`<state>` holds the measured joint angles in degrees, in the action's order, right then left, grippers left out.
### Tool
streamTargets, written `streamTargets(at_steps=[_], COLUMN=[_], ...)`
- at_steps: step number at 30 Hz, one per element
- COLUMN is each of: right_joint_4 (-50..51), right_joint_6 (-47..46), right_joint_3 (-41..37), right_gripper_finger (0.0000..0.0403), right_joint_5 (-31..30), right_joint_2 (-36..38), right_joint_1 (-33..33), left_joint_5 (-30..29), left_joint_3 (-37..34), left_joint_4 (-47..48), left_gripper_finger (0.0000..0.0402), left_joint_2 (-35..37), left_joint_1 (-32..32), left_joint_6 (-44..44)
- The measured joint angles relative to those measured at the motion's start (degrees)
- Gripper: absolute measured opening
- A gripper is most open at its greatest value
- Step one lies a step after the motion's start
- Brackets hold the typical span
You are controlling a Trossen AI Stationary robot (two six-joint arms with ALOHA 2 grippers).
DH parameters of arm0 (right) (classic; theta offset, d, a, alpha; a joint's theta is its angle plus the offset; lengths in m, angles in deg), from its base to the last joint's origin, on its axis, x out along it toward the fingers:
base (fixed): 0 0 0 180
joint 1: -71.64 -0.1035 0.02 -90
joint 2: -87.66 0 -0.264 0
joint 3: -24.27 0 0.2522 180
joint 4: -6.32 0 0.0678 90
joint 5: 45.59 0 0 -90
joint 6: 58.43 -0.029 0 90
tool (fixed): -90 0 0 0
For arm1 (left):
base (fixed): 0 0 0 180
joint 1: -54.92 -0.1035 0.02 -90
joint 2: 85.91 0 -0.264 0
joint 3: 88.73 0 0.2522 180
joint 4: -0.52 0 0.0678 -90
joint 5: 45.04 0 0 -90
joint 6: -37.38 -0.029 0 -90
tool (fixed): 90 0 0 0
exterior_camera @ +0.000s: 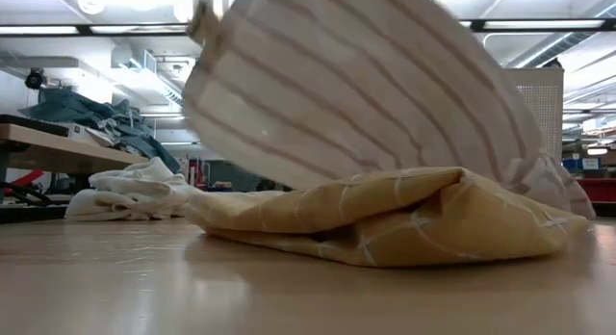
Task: Fold towel
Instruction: Fold the white kitchen towel
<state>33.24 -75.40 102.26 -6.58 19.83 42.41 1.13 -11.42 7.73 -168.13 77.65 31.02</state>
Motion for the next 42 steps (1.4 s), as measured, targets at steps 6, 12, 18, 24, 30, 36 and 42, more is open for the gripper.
streamTargets(at_steps=[6,12,18,24,30,36,42], right_joint_4=[-2.24,-2.57,7.72,17.6,22.21,23.0,22.12], right_joint_6=[5.14,12.47,14.11,16.52,16.52,15.7,13.84], right_joint_3=[1.12,7.5,15.08,23.41,26.33,26.47,26.47], right_gripper_finger=[0.0212,0.0207,0.0202,0.0085,0.001,0.0002,0.0001], right_joint_5=[1.51,-2.96,-8.49,-8.83,-7.75,-6.55,-9.08], right_joint_2=[-8.92,-19.78,-28.79,-32.49,-30.78,-27.75,-22.83], right_joint_1=[0.03,-0.18,-0.09,0.11,-0.13,-0.13,0.14], left_joint_5=[-1.55,-1.33,2.85,3.43,4.5,4.36,3.81], left_joint_3=[9.4,11.21,11.39,11.11,12.75,14.94,14.43], left_joint_4=[22.54,22.48,22.23,21.98,22.08,28.28,31.59], left_gripper_finger=[0.0,0.0,0.0,0.0,0.0011,0.0039,0.0057], left_joint_2=[-2.85,-3.6,-3.61,-3.56,-2.82,-0.96,0.1], left_joint_1=[0.18,0.62,0.98,1.55,3.53,6.06,6.63], left_joint_6=[11.43,11.65,9.88,10.5,10.72,11.9,10.71])
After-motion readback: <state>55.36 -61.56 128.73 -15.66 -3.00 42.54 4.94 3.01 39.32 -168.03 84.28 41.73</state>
